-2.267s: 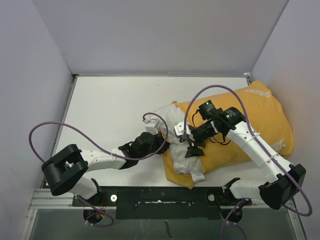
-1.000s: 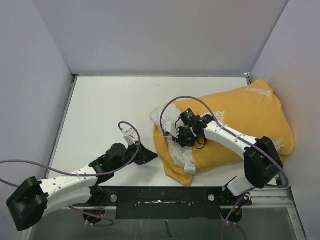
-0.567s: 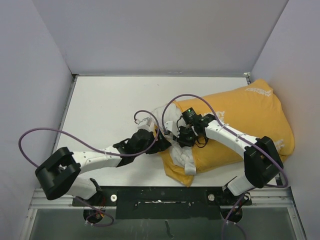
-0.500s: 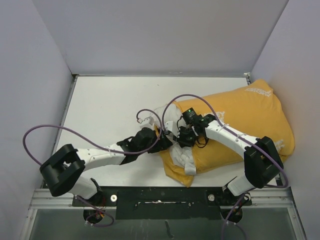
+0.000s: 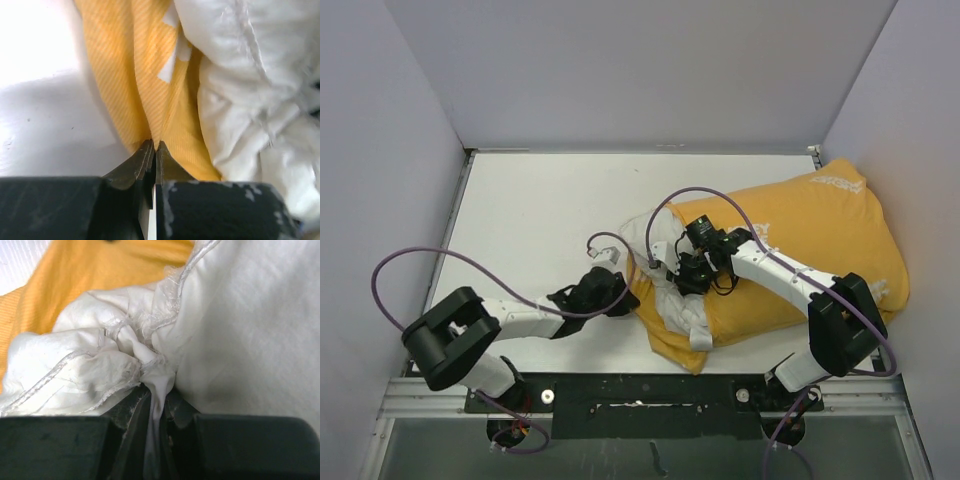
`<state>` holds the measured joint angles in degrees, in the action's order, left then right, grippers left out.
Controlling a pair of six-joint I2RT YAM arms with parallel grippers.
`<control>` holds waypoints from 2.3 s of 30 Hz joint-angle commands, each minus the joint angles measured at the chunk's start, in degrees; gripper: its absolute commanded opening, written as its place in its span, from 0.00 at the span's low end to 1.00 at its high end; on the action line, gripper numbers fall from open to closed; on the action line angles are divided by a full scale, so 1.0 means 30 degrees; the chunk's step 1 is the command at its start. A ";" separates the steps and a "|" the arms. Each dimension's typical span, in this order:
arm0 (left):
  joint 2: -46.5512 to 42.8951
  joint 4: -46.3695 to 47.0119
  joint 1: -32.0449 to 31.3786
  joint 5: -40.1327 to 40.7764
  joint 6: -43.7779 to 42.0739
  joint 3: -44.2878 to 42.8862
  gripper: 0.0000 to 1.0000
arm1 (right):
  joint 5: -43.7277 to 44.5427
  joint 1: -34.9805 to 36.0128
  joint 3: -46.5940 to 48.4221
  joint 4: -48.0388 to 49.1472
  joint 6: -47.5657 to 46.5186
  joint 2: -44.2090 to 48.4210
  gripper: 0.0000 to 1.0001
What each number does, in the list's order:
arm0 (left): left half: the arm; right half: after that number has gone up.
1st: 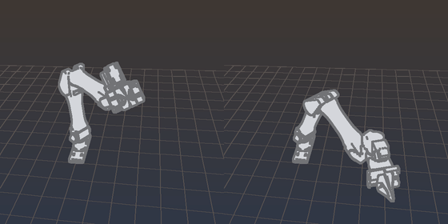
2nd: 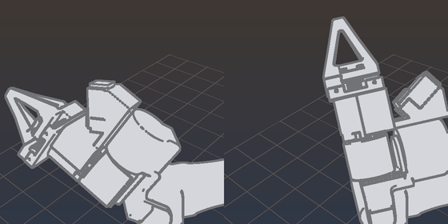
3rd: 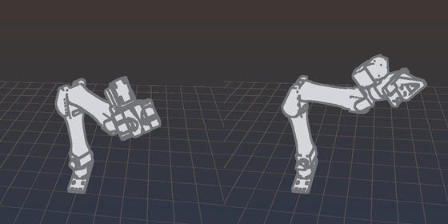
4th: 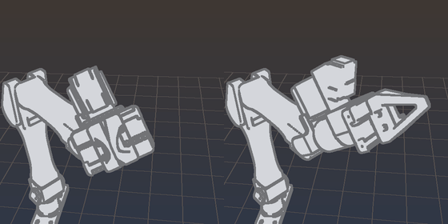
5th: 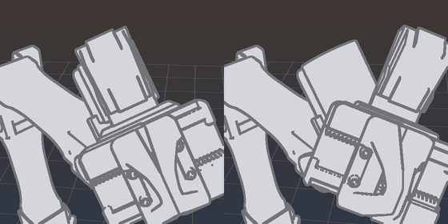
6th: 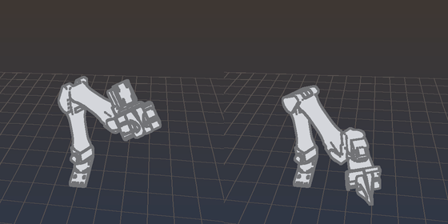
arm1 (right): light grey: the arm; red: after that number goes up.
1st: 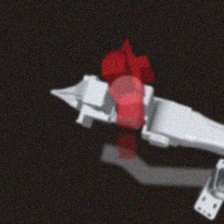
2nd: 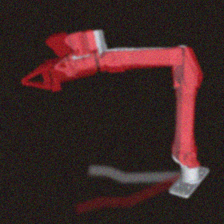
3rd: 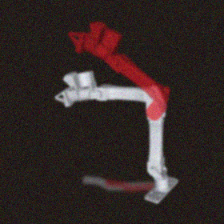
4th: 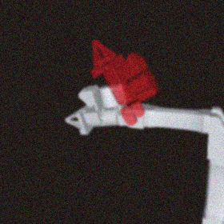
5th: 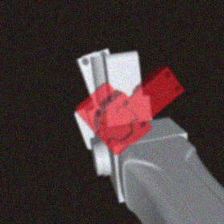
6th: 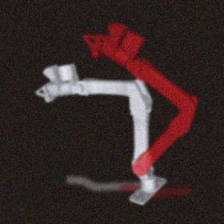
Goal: Put the pillow into the pillowcase
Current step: Stuff the pillow into the pillowcase.
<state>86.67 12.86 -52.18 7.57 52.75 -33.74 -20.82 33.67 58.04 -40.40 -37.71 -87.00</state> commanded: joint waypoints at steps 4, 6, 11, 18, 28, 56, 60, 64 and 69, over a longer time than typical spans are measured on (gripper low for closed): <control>-0.5092 1.1721 0.3652 -1.0062 0.0290 0.3918 0.00 | 0.2044 -0.0491 -0.0886 0.0229 0.0116 -0.1579 0.00; -0.4858 1.4068 0.3911 -1.1714 0.2065 0.3791 0.00 | 0.2212 -0.0427 -0.0729 0.0251 0.0246 -0.1945 0.00; -0.3883 1.8000 0.4134 -1.2538 0.4604 0.4146 0.00 | 0.1565 -0.0730 -0.0710 0.0186 0.0452 -0.1970 0.00; -0.4151 1.9584 0.4414 -1.2597 0.6046 0.6296 0.00 | 0.0541 -0.1012 -0.0741 0.0037 0.0655 -0.2250 0.00; -1.0542 0.0437 0.4406 -0.9137 -0.0618 0.4827 0.14 | -0.0015 -0.0636 -0.0323 -0.0343 0.0730 -0.3495 0.06; 0.2581 -0.2692 -0.0556 0.0849 0.1609 -0.4343 0.00 | -0.1170 -0.0991 -0.0228 -0.0522 0.0814 -0.3207 0.08; -0.1514 0.5257 0.0372 -0.2641 -0.0527 0.0782 0.00 | -0.0334 -0.1312 -0.0347 -0.0224 0.1023 -0.3087 0.08; -0.6431 0.6881 0.2647 -0.6877 0.0729 0.3513 0.00 | 0.1756 -0.2257 -0.0476 0.0422 0.1571 -0.2929 0.08; -0.7972 1.1577 0.3767 -0.9921 0.3760 0.4729 0.00 | 0.3307 -0.1575 -0.0666 0.0793 0.1659 -0.3167 0.06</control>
<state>66.37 27.46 -42.72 -11.38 57.43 -20.12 -27.88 30.59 59.99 -40.03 -31.83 -92.03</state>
